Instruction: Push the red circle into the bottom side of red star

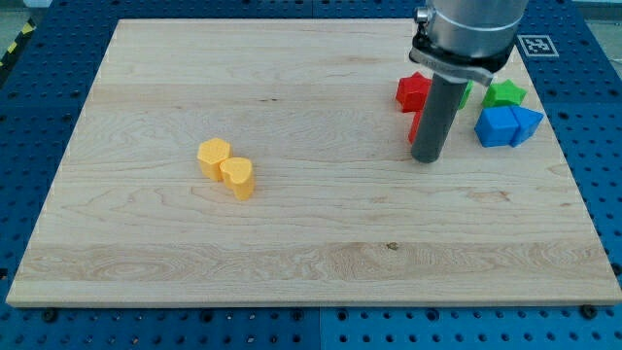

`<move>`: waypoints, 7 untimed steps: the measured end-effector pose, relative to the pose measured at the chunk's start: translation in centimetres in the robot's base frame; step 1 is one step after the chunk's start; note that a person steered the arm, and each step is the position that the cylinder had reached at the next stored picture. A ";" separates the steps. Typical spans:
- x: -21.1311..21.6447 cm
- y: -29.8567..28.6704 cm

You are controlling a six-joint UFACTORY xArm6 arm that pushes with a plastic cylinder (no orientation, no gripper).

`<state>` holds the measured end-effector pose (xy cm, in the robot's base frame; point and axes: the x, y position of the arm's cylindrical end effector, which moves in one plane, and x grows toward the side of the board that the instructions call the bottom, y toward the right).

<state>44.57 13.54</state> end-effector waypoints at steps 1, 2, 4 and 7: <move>-1.0 1.1; 1.0 0.5; 7.7 -4.8; 10.0 -22.6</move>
